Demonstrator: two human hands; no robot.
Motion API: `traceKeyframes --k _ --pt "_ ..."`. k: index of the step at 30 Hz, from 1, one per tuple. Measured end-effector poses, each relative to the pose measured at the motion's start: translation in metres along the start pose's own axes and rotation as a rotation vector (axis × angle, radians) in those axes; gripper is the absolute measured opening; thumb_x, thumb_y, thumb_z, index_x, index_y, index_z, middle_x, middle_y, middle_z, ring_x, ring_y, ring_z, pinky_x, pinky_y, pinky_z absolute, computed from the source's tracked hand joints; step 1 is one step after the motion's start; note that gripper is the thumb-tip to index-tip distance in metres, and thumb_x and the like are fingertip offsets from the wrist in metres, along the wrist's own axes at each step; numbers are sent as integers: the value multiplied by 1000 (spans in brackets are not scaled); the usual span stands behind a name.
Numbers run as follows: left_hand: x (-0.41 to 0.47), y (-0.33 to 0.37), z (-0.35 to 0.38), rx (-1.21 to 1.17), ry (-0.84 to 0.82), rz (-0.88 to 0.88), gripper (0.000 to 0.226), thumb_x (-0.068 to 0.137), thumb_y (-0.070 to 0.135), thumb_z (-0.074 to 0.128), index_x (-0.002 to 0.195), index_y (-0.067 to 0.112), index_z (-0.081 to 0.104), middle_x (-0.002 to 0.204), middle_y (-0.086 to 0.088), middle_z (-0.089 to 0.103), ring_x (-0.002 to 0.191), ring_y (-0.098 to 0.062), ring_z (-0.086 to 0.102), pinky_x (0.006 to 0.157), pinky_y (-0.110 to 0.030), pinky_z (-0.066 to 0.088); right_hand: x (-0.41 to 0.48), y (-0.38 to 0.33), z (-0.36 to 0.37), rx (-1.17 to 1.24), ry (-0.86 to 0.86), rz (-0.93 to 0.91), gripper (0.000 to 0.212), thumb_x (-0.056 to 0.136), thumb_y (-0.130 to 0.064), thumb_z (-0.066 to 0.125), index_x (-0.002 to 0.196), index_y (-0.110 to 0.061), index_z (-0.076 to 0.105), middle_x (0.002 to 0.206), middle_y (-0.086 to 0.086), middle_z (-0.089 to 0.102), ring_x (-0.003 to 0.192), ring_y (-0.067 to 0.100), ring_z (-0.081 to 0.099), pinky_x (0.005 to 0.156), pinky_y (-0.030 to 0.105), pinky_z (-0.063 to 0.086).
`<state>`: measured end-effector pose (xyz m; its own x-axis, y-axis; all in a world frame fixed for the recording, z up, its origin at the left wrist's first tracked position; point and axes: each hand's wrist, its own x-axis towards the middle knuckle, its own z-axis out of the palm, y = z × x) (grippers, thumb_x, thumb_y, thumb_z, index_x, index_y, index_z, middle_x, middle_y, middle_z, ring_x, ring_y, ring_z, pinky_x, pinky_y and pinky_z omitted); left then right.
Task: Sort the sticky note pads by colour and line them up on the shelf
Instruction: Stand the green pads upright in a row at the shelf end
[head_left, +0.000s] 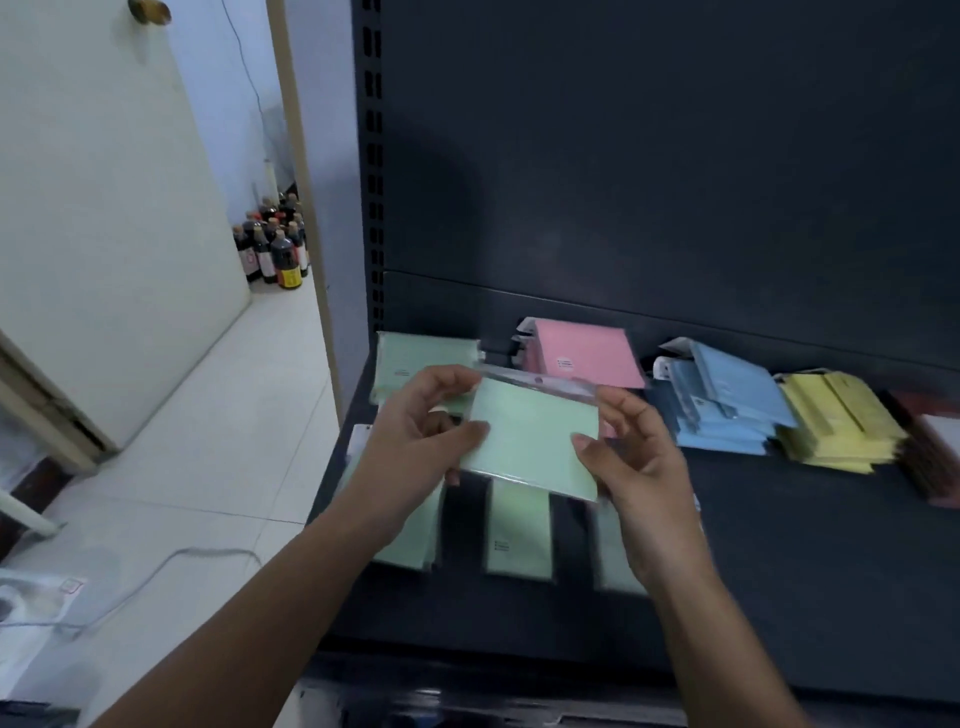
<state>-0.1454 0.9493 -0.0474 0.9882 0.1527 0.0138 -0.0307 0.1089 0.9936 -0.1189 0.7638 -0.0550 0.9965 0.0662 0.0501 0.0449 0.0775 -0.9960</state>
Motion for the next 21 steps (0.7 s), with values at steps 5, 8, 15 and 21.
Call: traceKeyframes --k 5,8,15,21 --pt "-6 -13 45 188 -239 -59 52 83 3 65 123 34 52 52 5 56 49 -7 51 51 -19 49 -19 -2 -54 -176 72 -1 49 85 5 59 112 -35 59 91 4 67 70 25 61 54 18 45" --pt "-9 -25 71 327 -328 -5 60 82 7 68 131 34 45 81 -3 66 56 -12 55 64 -33 55 -27 6 -77 -315 101 -52 46 85 3 59 115 -31 57 94 -4 68 70 10 57 58 25 46" --pt "-13 -53 109 571 -391 157 50 83 10 65 127 25 46 129 17 40 59 0 50 72 -23 47 -33 18 -100 -700 152 -177 47 83 1 62 125 -18 50 118 -3 52 110 10 51 93 10 38" --pt "-11 -53 113 812 -452 164 53 83 21 65 130 25 41 129 11 39 88 -11 58 87 -27 42 -34 25 -102 -855 156 -69 47 83 -10 64 127 -18 51 113 -13 48 116 16 42 102 42 37"
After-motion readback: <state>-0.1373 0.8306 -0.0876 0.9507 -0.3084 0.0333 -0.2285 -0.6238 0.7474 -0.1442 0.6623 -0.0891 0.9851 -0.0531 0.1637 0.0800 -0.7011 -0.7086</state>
